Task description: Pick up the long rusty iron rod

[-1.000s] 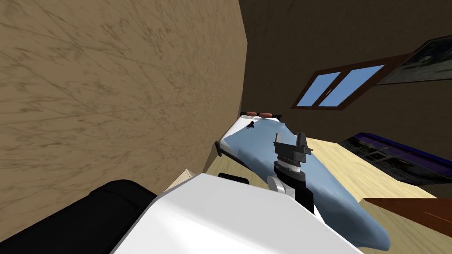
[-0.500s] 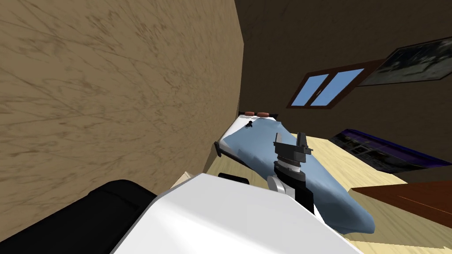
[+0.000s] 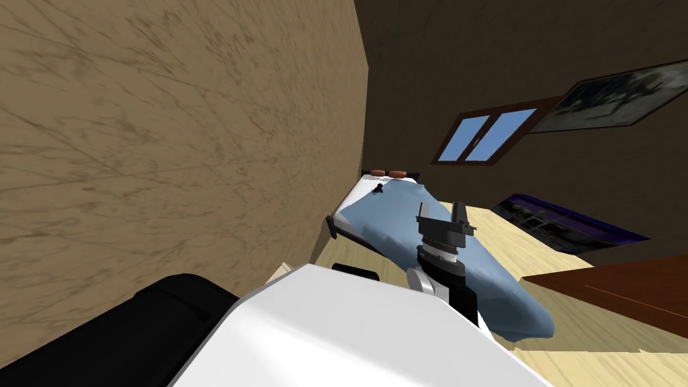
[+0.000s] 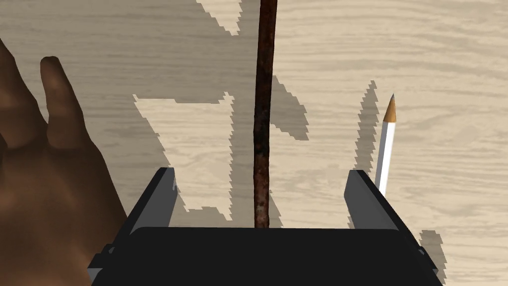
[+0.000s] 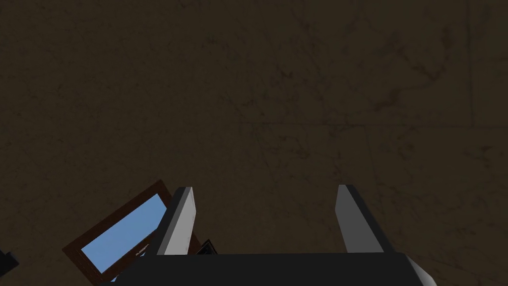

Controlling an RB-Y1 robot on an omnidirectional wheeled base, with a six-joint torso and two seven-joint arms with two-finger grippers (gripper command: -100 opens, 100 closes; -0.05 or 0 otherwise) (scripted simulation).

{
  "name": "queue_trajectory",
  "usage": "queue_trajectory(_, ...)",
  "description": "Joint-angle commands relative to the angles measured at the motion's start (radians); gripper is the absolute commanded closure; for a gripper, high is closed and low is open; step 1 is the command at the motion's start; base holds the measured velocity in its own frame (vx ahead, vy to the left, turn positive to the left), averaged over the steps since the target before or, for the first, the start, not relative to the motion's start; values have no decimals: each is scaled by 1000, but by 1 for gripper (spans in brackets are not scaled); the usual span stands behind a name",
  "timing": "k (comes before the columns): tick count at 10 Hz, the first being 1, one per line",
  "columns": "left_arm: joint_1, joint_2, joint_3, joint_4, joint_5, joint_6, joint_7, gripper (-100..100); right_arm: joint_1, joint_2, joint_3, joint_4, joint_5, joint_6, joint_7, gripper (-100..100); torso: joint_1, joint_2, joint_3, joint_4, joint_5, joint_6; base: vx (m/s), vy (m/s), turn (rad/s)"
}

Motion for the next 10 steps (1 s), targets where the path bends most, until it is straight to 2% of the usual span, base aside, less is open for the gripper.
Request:
queue_trajectory(1, 0, 0, 0, 0, 0, 0, 0, 0, 0, 0, 0, 0, 0, 0, 0, 0, 0, 0, 0, 0, 0, 0, 0, 0, 0)
queue_trajectory(2, -12, -15, -6, 7, 3, -22, -31, -100, 0, 0, 0, 0, 0, 0, 0, 0, -1, -1, 0, 0, 0, 0, 26, 49, 212)
queue_trajectory(4, -28, -35, -14, 17, 8, -51, -71, -100, 0, 0, 0, 0, 0, 0, 0, 0, 4, -5, -3, -1, 1, 0, 73, 107, 173)
queue_trajectory(6, -32, -33, -13, 30, 14, -56, -78, -100, 0, 0, 0, 0, 0, 0, 0, 0, 4, -5, -3, -1, 1, 0, 40, 56, 59)
queue_trajectory(7, -33, -31, -12, 35, 17, -62, -87, 100, 0, 0, 0, 0, 0, 0, 0, 0, 1, -3, -2, -1, 0, 0, 5, 7, -5)
queue_trajectory(10, -34, -32, -12, 35, 17, -61, -86, 100, 0, 0, 0, 0, 0, 0, 0, 0, -1, -1, -1, 0, 0, 0, 0, 0, 0)
